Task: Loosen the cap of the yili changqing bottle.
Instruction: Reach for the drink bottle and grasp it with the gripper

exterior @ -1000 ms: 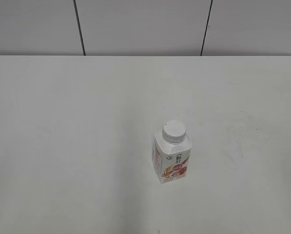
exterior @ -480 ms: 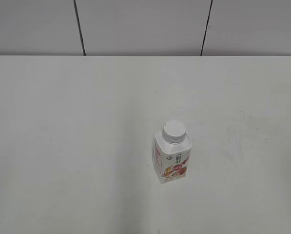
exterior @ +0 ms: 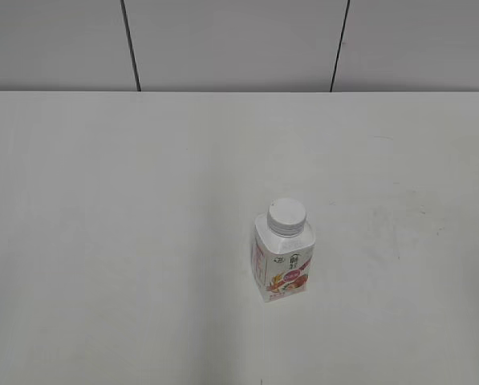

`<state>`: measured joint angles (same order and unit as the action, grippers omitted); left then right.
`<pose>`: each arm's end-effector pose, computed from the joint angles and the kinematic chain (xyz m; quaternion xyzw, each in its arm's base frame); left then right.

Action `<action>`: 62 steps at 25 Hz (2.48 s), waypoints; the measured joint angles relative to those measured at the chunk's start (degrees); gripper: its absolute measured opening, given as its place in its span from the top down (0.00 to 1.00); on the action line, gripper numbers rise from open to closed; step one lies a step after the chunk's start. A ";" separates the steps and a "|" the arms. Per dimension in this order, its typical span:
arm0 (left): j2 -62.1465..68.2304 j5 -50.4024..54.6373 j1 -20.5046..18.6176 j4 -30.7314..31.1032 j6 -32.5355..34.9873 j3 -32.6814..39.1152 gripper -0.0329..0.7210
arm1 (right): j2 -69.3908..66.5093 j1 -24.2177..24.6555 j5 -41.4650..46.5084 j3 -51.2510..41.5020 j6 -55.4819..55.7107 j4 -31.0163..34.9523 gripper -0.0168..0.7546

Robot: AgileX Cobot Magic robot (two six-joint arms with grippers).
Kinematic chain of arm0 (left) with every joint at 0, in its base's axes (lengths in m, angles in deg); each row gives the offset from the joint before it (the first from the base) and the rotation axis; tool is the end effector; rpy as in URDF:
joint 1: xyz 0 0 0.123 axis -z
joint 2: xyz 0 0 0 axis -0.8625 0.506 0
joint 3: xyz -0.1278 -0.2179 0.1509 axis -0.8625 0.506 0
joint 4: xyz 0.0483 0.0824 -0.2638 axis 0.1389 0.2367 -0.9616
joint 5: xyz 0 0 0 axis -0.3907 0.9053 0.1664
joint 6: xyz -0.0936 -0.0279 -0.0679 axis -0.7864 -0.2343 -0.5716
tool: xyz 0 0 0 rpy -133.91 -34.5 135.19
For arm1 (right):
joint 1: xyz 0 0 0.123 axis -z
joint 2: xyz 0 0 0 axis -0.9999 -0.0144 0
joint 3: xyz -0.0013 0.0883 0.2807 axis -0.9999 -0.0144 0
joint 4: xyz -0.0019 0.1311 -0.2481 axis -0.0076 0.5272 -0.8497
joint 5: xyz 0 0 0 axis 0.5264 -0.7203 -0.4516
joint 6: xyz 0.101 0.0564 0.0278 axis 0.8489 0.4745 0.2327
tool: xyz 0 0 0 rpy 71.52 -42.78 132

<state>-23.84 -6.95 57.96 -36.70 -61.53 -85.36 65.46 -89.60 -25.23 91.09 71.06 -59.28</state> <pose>0.0331 0.0021 0.2850 -0.0380 0.8439 -0.0031 0.5352 0.0326 -0.0004 0.2798 -0.0202 0.8543 -0.0116 0.5193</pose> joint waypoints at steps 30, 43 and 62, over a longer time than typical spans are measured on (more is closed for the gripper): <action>16.59 -35.54 0.00 0.21 2.95 3.03 0.25 | 0.00 0.00 0.00 0.00 0.00 -0.05 0.22; 37.59 -56.89 0.00 0.09 3.04 4.84 0.25 | 0.00 0.00 0.00 0.00 0.00 -0.05 0.22; 58.45 -74.46 0.00 0.43 3.09 4.88 0.25 | 0.00 0.00 0.00 0.00 0.00 -0.05 0.22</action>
<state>34.61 -81.42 57.96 -36.27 -58.45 -80.48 65.46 -89.60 -25.23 91.09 71.06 -59.34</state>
